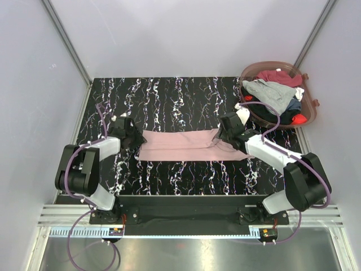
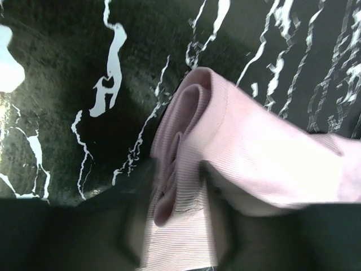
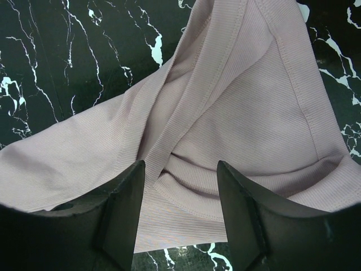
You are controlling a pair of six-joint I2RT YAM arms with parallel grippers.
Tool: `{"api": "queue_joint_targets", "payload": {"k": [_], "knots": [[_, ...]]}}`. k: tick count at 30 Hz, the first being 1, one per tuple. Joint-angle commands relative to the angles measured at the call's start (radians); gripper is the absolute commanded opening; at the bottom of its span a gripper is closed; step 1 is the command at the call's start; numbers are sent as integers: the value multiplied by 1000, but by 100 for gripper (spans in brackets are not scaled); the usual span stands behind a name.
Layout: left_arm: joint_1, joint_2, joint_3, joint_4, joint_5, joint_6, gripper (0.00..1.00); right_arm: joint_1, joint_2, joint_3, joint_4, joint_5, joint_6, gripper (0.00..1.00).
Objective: Fold and stack the tank tops
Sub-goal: Fold the tank top
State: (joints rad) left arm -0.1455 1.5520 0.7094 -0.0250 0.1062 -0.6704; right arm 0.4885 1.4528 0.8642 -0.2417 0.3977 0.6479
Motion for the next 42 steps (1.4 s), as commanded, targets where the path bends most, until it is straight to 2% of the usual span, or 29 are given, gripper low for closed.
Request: {"api": "queue_joint_targets", "payload": {"k": [1,2,3,7,10,12,14,21,26,30,37,42], "knots": [[-2,7,10,22,23,6,32,-11,-40,41,-11,0,-2,61],[0,2,7,22,10,6,27,-11,-39,41,-11,3,-2,61],[1,-9,2,22,4,9,17,-14,-35,41,-8,1,-1,61],[64,-33,-14,22,21,18,0,-21,-9,53,-7,9,6,61],[109,-67,-45,22,30,28,0,-31,9,76,-10,27,13,62],[127,-86,-56,22,32,32,0,-36,26,96,-14,47,16,74],[145,-93,-59,22,36,40,0,-41,64,139,-27,64,19,80],[227,-121,-59,-1,52,71,0,-45,247,349,-97,102,47,83],[231,-133,-74,11,39,71,0,-60,429,597,-238,135,62,83],[233,-133,-77,16,43,68,0,-85,564,774,-338,103,111,81],[233,-135,-79,20,50,71,0,-96,673,871,-413,110,142,78],[233,-133,-80,22,52,71,0,-96,727,891,-432,150,92,68]]}}
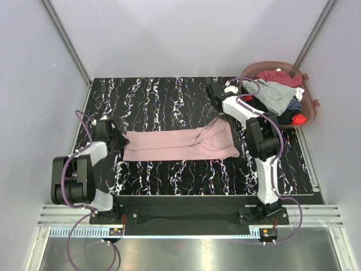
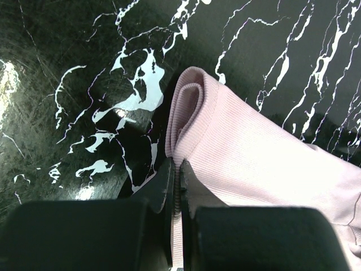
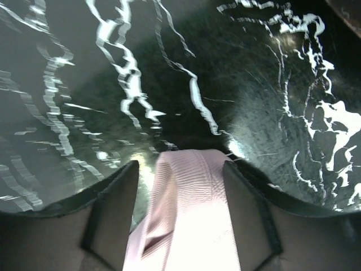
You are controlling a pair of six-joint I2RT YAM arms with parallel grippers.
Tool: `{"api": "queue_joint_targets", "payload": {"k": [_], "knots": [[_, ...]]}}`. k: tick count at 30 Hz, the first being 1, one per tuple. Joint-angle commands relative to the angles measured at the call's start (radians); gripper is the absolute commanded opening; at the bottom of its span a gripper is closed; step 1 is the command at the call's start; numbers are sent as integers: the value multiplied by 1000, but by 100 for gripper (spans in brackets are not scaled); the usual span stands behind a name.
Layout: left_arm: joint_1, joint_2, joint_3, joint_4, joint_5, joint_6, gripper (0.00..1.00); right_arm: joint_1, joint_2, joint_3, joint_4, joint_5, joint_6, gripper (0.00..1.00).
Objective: Fold and stack the tank tops
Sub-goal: Fold the tank top
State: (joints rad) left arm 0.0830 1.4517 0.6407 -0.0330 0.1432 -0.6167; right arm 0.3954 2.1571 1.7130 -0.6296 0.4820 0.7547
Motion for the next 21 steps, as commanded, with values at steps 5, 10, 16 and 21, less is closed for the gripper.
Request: {"api": "queue_joint_targets", "payload": {"k": [5,10,16,21], "knots": [[6,-36,-9,28,13,18,0,-3,-28,-18,-4,110,-37,32],[8,-45,-15,30,6,20,0,-1,-118,-76,33,190,-71,6],[6,-44,-19,30,-1,17,0,-3,-255,-255,161,181,-87,0],[6,-45,-26,30,-2,15,0,0,-393,-507,345,132,-63,9]]}}
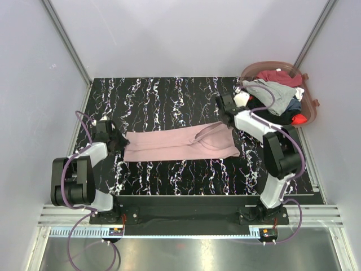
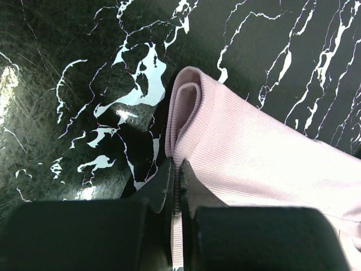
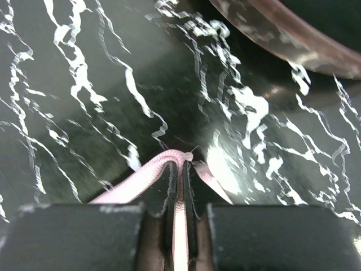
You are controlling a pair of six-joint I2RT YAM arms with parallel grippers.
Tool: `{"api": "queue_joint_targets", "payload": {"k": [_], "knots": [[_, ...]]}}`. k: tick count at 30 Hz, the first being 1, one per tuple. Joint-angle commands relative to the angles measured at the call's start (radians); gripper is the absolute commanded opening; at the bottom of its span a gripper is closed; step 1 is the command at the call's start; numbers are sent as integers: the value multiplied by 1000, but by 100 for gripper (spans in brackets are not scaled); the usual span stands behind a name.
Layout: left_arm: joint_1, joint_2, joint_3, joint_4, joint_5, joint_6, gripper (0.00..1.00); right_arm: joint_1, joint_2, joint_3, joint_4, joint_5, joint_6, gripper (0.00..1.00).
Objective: Fold and stack the tank tops
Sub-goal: Fold the tank top
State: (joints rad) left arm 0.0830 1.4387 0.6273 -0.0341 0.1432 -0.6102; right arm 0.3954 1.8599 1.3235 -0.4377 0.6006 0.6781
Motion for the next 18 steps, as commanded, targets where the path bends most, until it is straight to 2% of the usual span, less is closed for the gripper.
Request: {"api": "queue_joint_targets", "payload": {"k": [1,5,8,10,12,13,18], "knots": [[8,-32,-11,31,-5,7,0,-1,-114,-148,169,8,26,10],[6,-31,-14,31,-10,7,0,-1,-172,-291,221,-28,110,12],[8,-26,-11,31,-13,7,0,0,-162,-329,240,-56,135,19],[6,-23,-8,31,-16,7,0,-1,-153,-339,240,-64,136,28],[8,-23,-9,30,-21,9,0,-1,-151,-348,240,-71,133,29],[11,-24,-11,30,-21,9,0,-1,-150,-348,235,-70,133,38],[41,-34,-24,31,7,0,0,-3,-194,-369,235,-68,97,60]]}}
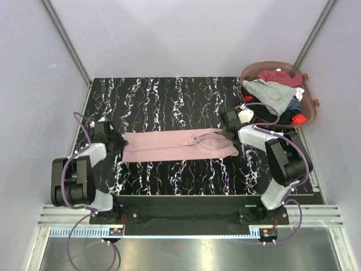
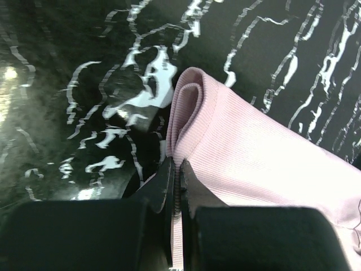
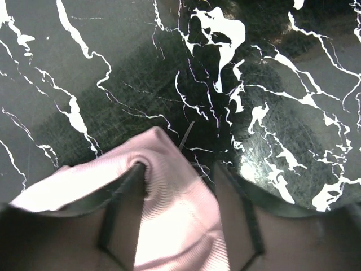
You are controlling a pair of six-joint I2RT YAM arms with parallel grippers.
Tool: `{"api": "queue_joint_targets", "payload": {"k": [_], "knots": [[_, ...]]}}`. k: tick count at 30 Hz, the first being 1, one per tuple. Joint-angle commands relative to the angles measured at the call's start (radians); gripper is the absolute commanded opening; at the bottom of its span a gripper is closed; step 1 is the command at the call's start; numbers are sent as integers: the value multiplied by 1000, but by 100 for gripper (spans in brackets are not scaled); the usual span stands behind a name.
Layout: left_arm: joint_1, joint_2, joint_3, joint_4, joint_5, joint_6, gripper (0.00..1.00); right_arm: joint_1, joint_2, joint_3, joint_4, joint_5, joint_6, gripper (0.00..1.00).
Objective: Fold and stack the tank tops
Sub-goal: Fold the tank top
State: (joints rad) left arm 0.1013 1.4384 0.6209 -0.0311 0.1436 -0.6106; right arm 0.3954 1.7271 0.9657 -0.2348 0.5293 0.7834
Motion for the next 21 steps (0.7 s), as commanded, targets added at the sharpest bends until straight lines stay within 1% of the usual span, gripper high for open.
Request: {"api": "queue_joint_targets", "payload": {"k": [1,2,4,5,6,8,9,10,12,15,18,19,21], "knots": [[24,-44,-29,27,13,-1,0,-1,-75,-13,34,-2,-18,65],[25,-52,-35,28,17,-8,0,-1,-102,-18,35,-17,-41,73],[21,-65,-50,49,24,-11,0,-1,-132,-16,28,-32,-56,75],[23,-67,-55,53,25,-14,0,-1,-161,-13,9,-54,-68,82],[23,-70,-59,53,25,-17,0,-1,-172,-7,-12,-57,-65,85],[23,-75,-66,53,25,-15,0,8,-208,2,-43,-78,-61,94],[23,-78,-66,51,21,-17,0,13,-219,7,-82,-83,-53,97],[23,-82,-72,51,16,-17,0,22,-231,8,-101,-84,-46,98],[21,-88,-78,54,22,-26,0,55,-262,10,-144,-104,-23,97],[23,-104,-90,59,33,-41,0,105,-290,-8,-179,-175,54,86],[23,-119,-107,68,31,-51,0,164,-311,-59,-153,-235,137,78],[23,-121,-110,66,31,-51,0,174,-316,-74,-146,-250,180,74],[23,-124,-110,62,30,-48,0,189,-316,-111,-114,-268,201,71]]}}
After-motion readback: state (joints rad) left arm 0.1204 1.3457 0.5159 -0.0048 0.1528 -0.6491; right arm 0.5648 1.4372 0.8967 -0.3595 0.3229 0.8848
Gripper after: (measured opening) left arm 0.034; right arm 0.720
